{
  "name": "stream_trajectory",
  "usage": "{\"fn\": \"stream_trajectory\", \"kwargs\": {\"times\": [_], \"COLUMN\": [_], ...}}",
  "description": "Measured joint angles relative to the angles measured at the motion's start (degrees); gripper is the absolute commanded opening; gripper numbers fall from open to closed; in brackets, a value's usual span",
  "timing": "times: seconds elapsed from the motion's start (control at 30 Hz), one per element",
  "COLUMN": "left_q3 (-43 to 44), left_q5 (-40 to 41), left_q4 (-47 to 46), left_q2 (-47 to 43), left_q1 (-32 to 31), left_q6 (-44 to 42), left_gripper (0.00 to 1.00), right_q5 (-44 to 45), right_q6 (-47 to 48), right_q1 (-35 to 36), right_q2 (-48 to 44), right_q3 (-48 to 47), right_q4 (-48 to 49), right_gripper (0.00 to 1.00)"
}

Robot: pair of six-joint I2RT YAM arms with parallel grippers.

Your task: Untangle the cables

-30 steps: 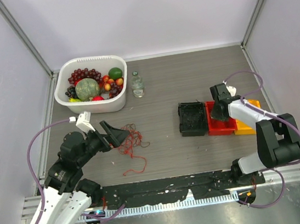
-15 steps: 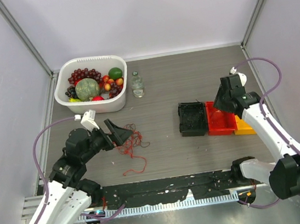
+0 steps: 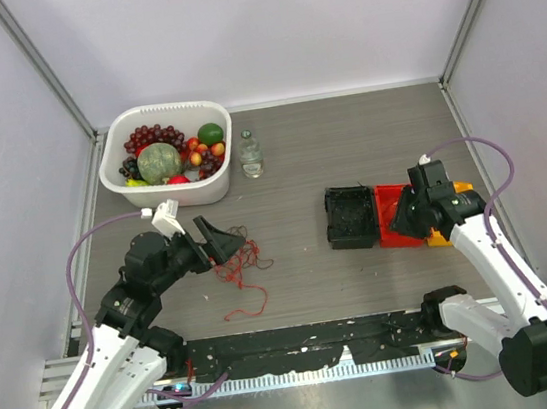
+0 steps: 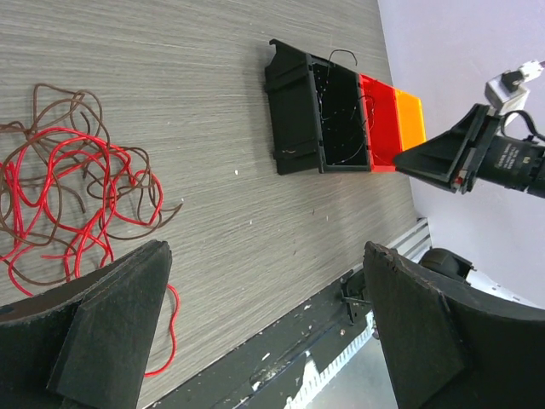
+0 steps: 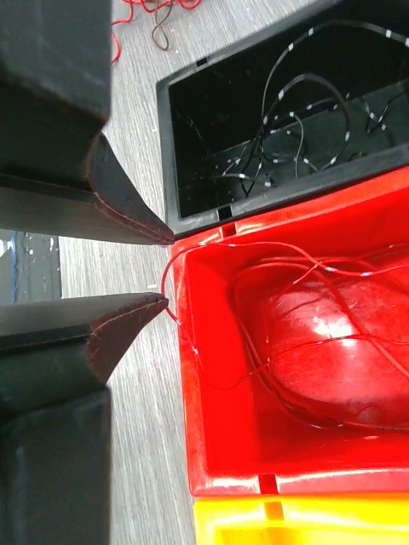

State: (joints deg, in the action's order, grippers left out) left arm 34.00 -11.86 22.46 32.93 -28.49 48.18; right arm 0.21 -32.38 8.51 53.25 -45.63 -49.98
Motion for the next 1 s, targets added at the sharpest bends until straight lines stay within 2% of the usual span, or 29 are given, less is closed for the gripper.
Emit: {"fn": "stream_trajectory", "kwargs": {"times": [0.17,0.37,0.57,0.73,0.87,0.93,1.0], "left_q3": [-0.2,-1.84,-6.38,-7.04,-7.13,-7.13,-7.13], "left_q5": [0.28,-1.03,-1.55,-1.01,-1.27,-1.46,-1.46], "left_q4": [0.07,0.04,0.57,0.55,0.52,0.5,0.52], "left_q2": [1.9,6.23,1.31,-0.42,1.27,1.84,2.14], "left_q1": [0.0,0.0,0.0,0.0,0.0,0.0,0.0], "left_q6": [1.53,4.0,6.71,7.39,7.48,7.48,7.48], "left_gripper": [1.0,0.99,0.99,0.99,0.98,0.99,0.99], "right_q5": [0.35,4.02,7.67,10.25,11.34,12.11,12.79], "right_q6": [-1.49,-3.06,-3.04,-2.19,-1.66,-1.49,-1.14], "right_q1": [-0.02,-0.2,-0.87,-0.98,-1.14,-1.14,-1.14], "right_q2": [3.04,9.57,15.32,15.87,15.72,14.86,13.18], "right_q3": [2.1,4.0,5.22,5.35,5.33,4.98,4.0], "right_q4": [2.73,11.72,17.55,19.56,19.74,18.78,17.59], "right_gripper": [0.31,0.29,0.26,0.24,0.26,0.31,0.41]}}
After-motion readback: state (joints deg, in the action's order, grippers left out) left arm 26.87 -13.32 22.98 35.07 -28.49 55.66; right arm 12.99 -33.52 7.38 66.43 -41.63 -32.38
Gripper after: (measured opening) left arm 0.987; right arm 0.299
